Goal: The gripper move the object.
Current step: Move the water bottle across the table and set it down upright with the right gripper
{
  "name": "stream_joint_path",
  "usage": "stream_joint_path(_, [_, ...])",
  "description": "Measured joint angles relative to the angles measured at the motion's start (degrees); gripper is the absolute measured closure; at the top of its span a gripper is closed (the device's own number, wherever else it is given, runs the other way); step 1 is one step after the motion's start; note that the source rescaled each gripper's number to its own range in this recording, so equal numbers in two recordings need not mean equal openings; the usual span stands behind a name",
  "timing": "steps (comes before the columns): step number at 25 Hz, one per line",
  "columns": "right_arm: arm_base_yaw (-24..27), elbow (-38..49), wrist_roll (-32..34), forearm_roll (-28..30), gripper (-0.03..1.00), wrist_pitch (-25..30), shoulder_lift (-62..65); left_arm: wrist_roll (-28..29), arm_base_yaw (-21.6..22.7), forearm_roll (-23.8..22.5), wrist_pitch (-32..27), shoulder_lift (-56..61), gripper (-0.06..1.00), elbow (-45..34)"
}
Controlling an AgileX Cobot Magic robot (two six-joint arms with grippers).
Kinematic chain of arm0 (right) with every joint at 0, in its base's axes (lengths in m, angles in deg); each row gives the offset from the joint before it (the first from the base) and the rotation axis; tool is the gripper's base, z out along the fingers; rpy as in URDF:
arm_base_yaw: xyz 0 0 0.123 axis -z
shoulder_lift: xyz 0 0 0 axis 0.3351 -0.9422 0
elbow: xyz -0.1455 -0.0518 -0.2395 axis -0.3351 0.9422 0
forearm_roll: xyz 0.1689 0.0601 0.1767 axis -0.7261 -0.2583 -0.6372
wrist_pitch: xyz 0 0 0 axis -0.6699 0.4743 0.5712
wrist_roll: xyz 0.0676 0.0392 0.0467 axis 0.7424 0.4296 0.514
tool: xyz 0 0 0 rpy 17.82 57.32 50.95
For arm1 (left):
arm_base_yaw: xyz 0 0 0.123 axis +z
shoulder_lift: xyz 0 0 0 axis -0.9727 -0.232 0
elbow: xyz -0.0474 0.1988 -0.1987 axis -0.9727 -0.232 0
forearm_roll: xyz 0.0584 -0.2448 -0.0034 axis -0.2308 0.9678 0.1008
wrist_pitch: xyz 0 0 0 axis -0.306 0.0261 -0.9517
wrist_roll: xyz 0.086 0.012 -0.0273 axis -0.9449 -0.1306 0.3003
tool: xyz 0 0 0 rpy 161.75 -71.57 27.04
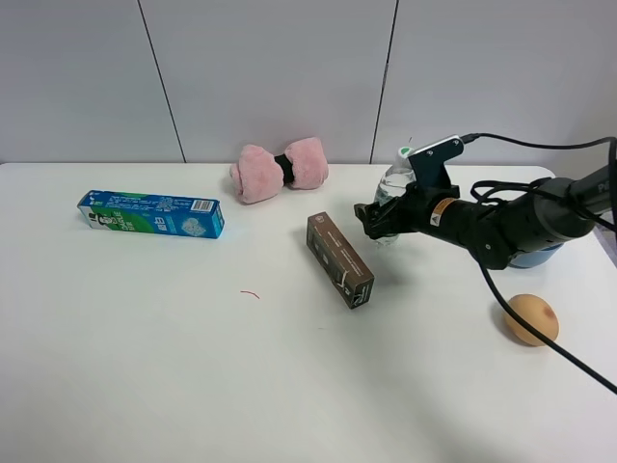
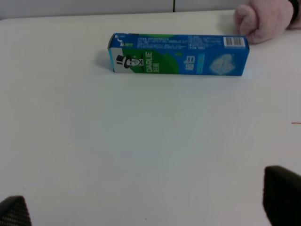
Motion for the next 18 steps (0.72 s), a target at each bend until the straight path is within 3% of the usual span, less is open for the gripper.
stream_joint_path(4, [0.0, 0.0, 1.1, 1.3, -0.02, 0.3, 0.0, 0.0, 0.0, 0.0, 0.0, 0.0, -0.06, 0.0])
stream_joint_path(18, [0.0, 0.1, 0.9, 1.7, -0.03, 4.2, 4.6, 0.0, 0.0, 0.0, 0.0, 0.0, -0.06, 0.0])
